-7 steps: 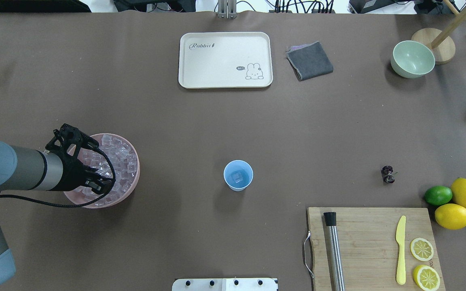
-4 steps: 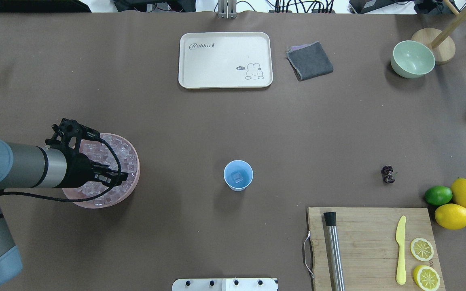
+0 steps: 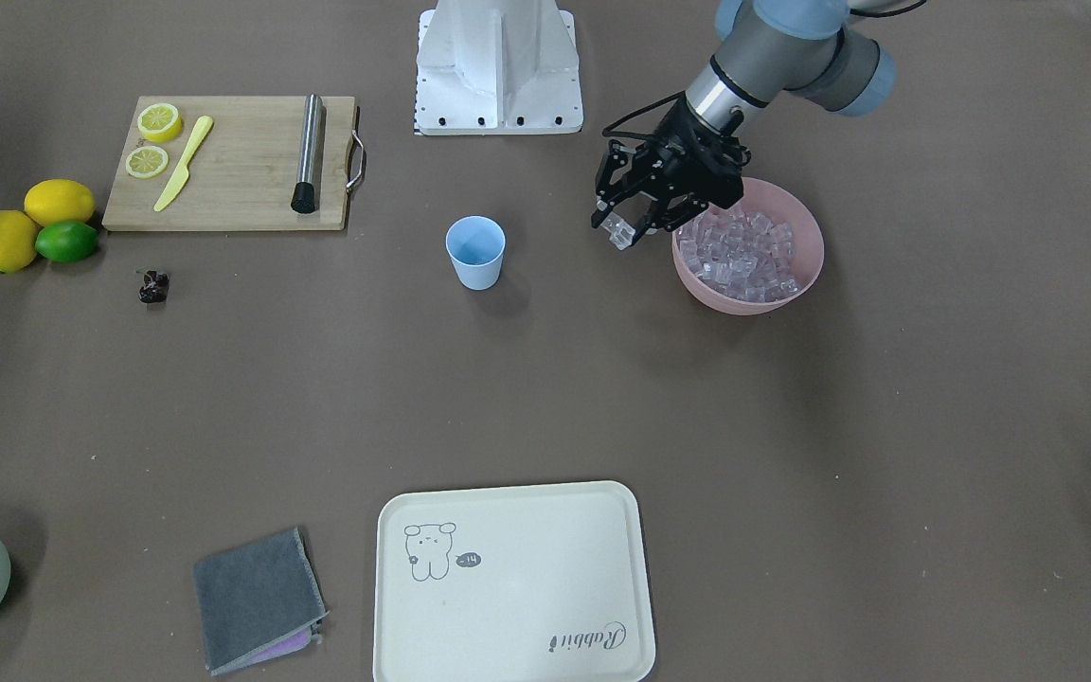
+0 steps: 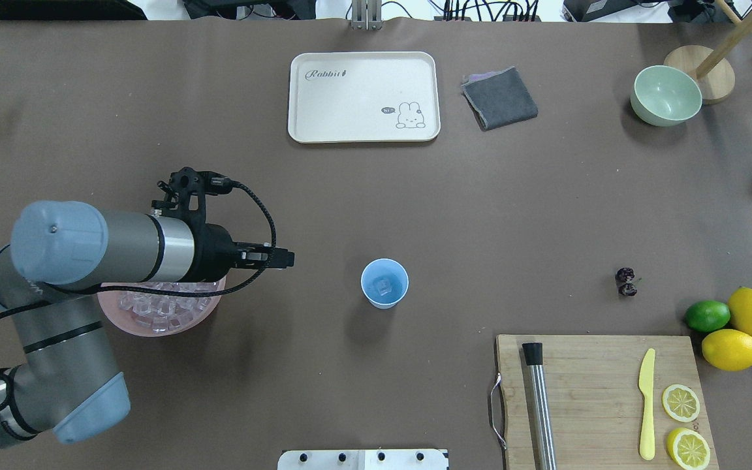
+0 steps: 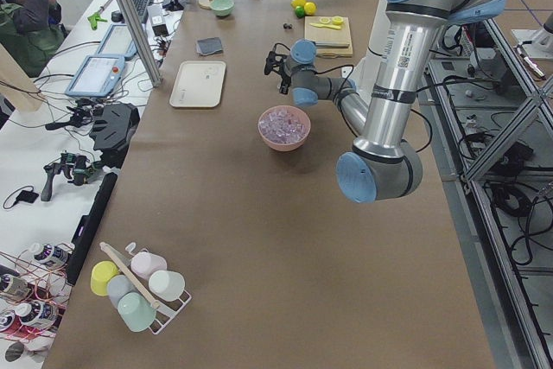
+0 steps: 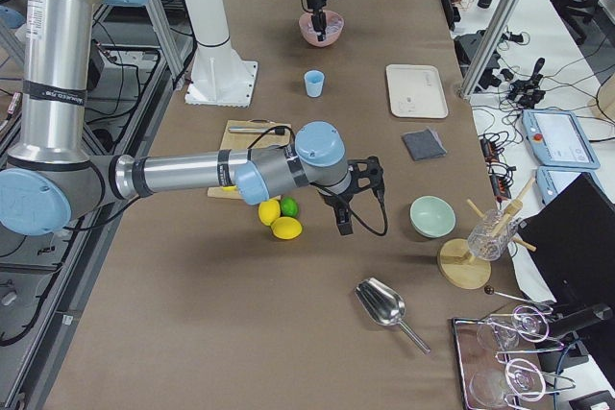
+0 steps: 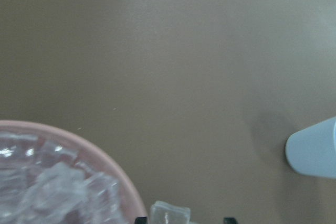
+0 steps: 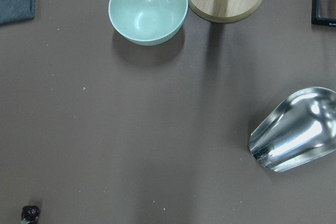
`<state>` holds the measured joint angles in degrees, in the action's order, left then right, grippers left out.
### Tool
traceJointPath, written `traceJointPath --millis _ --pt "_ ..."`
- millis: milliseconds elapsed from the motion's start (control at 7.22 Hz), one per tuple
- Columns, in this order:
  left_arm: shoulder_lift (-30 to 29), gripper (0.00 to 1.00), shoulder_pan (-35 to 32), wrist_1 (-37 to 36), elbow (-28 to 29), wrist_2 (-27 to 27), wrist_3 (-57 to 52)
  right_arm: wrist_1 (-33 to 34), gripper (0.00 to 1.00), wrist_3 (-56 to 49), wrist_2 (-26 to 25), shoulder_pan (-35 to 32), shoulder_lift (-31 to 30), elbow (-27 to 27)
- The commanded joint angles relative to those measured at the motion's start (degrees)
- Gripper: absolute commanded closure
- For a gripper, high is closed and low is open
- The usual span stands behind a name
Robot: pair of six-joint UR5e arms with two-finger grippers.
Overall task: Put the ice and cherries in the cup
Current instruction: 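Move the left gripper over the blue cup and drop the ice cube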
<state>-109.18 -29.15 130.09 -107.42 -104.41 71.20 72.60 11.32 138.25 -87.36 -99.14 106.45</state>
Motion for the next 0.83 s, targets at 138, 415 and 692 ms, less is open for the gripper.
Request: traceJointPath --millis 138,415,692 --pt "-7.42 1.00 4.61 -0.27 4.56 6.81 2.72 -0.09 0.00 -0.16 0.00 0.00 0.00 0.07" --pt "-10.78 1.00 8.22 -0.27 7.48 11.83 2.98 -0.09 0.00 -0.42 0.00 0.00 0.00 0.07" --pt "-12.80 1.00 10.77 -0.36 8.37 14.04 8.07 -0.09 0.00 -0.42 0.00 0.00 0.00 0.16"
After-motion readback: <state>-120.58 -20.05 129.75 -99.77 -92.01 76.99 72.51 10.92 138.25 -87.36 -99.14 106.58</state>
